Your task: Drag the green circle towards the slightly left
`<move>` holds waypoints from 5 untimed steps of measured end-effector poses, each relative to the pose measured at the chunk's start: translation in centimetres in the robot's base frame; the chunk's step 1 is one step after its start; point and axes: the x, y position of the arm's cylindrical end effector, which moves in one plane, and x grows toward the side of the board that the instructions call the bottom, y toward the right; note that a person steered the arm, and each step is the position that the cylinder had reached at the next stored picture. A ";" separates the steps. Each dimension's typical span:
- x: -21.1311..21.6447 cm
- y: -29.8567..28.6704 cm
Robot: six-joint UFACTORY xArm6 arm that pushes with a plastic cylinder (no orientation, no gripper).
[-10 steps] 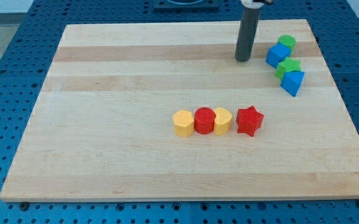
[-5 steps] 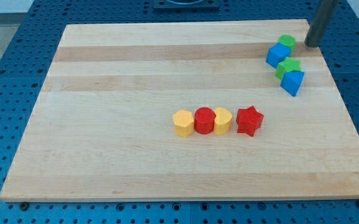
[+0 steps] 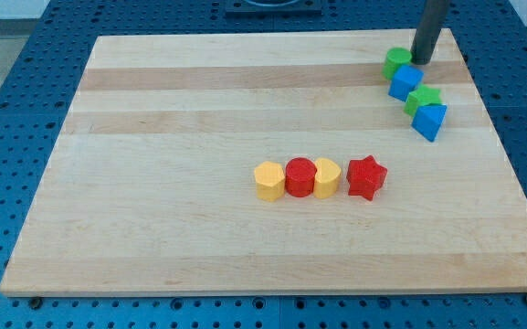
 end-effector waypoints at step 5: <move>0.7 -12.3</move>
